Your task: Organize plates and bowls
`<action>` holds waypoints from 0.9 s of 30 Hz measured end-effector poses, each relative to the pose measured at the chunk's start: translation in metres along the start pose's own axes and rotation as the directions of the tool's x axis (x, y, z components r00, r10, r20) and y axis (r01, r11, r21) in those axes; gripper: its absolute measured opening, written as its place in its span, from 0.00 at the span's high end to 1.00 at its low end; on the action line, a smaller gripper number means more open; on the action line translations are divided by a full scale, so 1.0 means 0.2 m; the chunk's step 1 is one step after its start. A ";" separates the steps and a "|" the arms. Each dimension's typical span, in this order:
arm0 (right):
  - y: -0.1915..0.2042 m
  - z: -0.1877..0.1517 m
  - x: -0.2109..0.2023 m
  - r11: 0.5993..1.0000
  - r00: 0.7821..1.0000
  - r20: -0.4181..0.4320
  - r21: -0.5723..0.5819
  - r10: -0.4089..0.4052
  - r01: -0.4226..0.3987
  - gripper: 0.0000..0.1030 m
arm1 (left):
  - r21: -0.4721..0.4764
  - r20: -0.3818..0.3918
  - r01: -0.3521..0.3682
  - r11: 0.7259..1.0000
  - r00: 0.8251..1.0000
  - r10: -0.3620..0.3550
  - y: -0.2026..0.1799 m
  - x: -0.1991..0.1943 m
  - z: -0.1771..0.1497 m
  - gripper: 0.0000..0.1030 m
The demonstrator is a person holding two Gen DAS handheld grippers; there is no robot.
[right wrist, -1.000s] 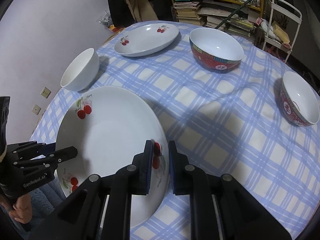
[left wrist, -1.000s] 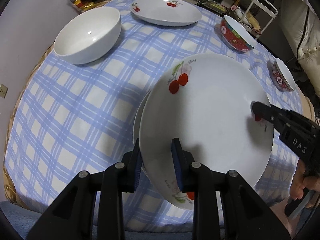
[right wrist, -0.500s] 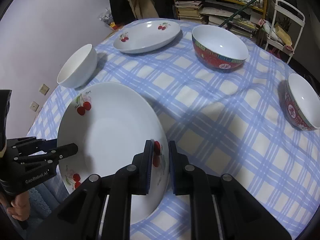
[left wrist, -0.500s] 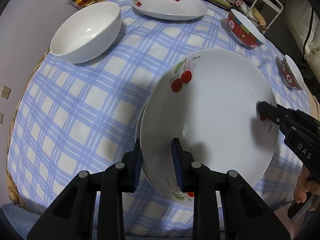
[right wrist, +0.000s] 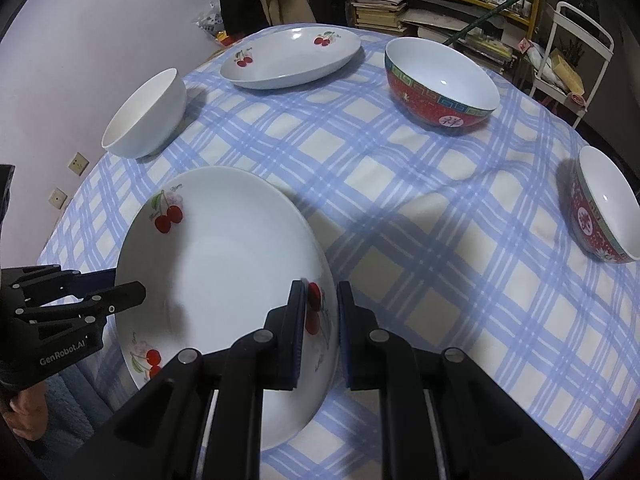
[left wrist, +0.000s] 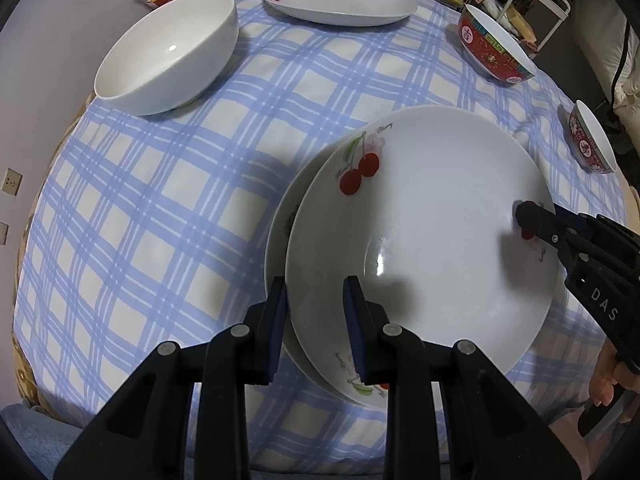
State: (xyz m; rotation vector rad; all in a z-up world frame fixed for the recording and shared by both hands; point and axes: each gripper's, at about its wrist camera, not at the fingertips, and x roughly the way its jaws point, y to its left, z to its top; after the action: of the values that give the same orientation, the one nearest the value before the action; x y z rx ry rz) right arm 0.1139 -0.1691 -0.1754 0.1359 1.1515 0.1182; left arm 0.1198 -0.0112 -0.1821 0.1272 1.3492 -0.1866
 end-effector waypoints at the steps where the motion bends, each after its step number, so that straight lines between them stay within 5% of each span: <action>1: 0.00 0.00 0.00 1.000 1.000 -0.002 -0.003 -0.003 0.003 0.84 | 0.003 0.001 -0.009 1.000 1.000 0.009 -0.01 0.00 0.00 0.74; 14: 0.01 -0.01 0.02 0.999 0.998 -0.033 -0.026 -0.045 0.044 0.84 | -0.001 -0.005 -0.006 1.000 1.000 0.006 -0.01 0.01 0.00 0.74; 27: 0.03 -0.01 -0.01 0.997 0.998 -0.006 -0.047 -0.057 0.056 0.84 | -0.057 -0.018 0.081 0.995 0.996 -0.082 0.09 -0.01 0.01 0.74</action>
State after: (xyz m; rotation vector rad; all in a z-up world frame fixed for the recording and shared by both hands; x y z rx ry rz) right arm 0.1105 -0.1642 -0.1728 0.0618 1.1580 0.0954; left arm 0.1257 0.0052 -0.1807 0.0270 1.3798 -0.2166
